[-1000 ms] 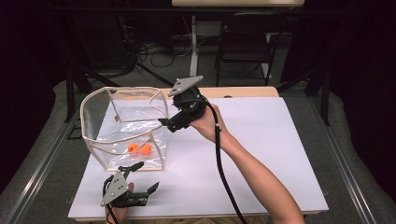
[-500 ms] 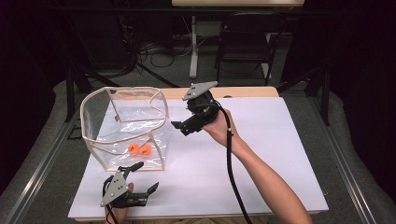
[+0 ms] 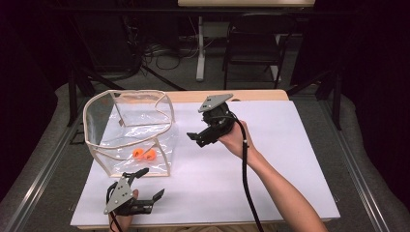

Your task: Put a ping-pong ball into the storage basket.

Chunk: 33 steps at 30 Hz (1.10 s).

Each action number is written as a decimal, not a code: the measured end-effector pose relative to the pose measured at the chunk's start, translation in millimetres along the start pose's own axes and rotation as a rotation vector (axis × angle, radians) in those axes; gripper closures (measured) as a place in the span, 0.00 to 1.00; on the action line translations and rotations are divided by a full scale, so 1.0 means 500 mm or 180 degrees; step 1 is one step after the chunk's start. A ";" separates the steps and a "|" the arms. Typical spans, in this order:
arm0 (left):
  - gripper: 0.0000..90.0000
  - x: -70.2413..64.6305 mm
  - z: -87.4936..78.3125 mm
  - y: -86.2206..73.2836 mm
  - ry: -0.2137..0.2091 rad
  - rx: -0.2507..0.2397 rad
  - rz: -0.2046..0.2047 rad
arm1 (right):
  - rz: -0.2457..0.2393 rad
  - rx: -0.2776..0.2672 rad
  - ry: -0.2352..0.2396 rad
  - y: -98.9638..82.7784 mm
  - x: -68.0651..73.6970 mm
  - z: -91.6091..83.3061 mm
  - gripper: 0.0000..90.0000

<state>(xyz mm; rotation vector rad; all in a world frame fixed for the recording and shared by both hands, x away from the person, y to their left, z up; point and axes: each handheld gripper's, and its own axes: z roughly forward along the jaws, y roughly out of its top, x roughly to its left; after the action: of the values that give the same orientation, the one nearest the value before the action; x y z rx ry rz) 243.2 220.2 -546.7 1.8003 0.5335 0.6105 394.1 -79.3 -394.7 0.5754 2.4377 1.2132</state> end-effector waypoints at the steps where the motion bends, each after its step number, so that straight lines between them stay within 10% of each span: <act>1: 0.17 0.000 0.000 0.000 0.0000 0.0000 -0.0002 | 0.0003 -0.0001 -0.0008 -0.003 0.001 0.000 0.00; 33: 0.17 0.001 0.000 -0.001 0.0009 -0.0008 -0.0014 | 0.0056 0.0056 -0.0062 -0.096 0.011 -0.010 0.00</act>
<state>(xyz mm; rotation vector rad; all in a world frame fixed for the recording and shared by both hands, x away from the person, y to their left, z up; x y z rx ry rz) 243.4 220.8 -546.8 1.7957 0.5383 0.6108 377.3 -106.3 -431.5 0.6122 2.4344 1.1886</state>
